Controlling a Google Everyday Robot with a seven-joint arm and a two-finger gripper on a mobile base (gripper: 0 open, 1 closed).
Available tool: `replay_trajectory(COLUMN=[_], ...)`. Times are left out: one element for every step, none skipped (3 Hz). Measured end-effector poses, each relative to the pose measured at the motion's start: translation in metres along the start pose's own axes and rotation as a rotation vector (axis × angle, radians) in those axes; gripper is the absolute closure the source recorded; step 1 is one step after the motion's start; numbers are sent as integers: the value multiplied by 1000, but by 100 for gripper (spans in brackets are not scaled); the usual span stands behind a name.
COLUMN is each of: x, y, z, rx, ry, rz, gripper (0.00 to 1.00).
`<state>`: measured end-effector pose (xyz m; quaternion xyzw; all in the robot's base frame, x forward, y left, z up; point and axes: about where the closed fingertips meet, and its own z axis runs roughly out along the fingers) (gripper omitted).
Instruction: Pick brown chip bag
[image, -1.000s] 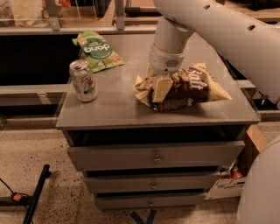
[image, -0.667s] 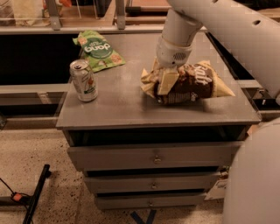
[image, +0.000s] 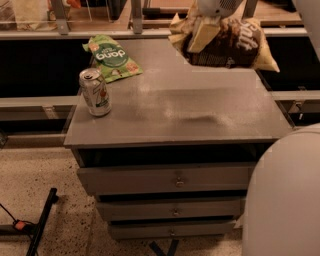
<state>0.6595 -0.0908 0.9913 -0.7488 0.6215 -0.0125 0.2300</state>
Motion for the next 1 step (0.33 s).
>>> replay_trajectory(x=[-4], y=[-15], z=[-19], rx=[66], ry=[-12], rz=[-3], gripper=[100])
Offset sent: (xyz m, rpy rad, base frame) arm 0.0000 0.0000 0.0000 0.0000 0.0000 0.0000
